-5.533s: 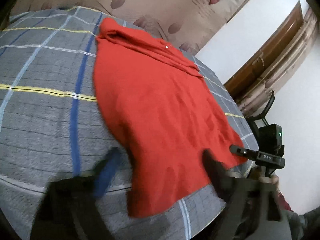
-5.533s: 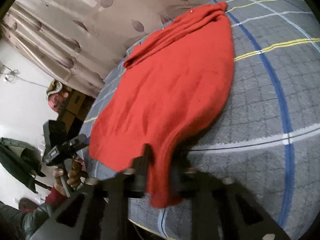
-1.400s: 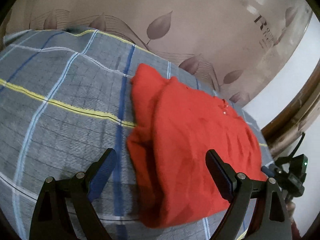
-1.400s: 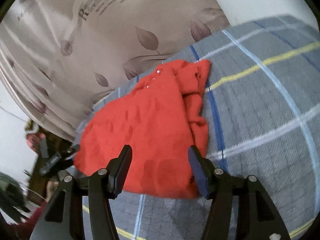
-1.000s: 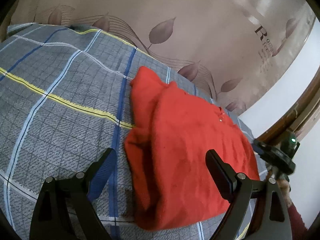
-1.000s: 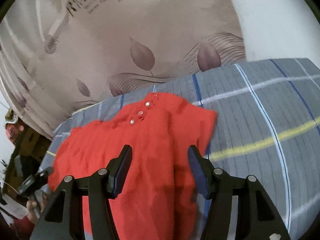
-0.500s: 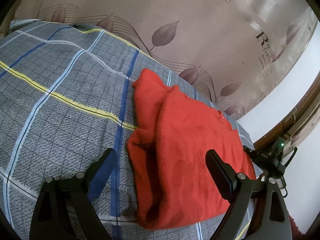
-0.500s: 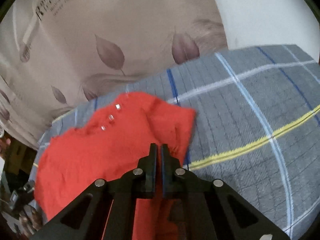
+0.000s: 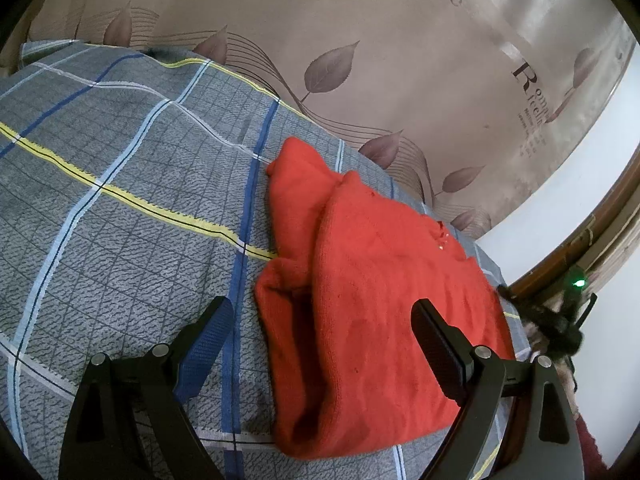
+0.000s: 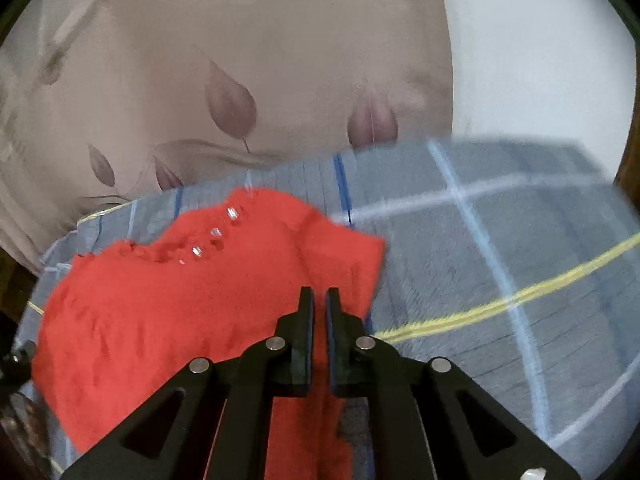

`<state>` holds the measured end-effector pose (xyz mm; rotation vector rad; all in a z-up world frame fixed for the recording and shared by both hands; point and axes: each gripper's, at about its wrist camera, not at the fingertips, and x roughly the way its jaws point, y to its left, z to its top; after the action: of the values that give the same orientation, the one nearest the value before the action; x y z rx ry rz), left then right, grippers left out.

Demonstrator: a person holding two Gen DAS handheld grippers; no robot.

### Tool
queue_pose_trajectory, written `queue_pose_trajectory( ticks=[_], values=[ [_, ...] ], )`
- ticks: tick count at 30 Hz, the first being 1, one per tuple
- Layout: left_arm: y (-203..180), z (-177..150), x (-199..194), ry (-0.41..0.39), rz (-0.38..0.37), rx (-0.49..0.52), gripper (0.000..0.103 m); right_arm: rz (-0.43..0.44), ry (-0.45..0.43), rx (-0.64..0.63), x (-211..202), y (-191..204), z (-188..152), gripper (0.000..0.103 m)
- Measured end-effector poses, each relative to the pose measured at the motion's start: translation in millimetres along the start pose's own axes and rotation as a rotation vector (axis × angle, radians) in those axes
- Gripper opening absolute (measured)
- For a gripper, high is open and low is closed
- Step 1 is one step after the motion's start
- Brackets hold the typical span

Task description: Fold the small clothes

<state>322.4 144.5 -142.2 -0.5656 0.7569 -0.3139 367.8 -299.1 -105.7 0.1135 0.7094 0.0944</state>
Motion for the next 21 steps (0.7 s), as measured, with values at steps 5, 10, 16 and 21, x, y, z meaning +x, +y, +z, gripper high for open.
queue_pose_trajectory(
  ticks=[5, 10, 16, 21],
  values=[
    [-1, 0, 0, 0.001, 0.006, 0.003, 0.091, -0.009, 0.033, -0.185, 10, 42, 2, 0.009],
    [-4, -1, -1, -0.002, 0.034, 0.015, 0.091, -0.016, 0.142, -0.143, 41, 25, -9, 0.005],
    [-20, -2, -16, -0.085, 0.176, 0.096, 0.091, 0.005, 0.029, -0.116, -10, 15, -14, 0.009],
    [-41, 0, -23, -0.137, 0.298, 0.218, 0.091, -0.090, 0.026, -0.170, -31, 0, -44, 0.013]
  ],
)
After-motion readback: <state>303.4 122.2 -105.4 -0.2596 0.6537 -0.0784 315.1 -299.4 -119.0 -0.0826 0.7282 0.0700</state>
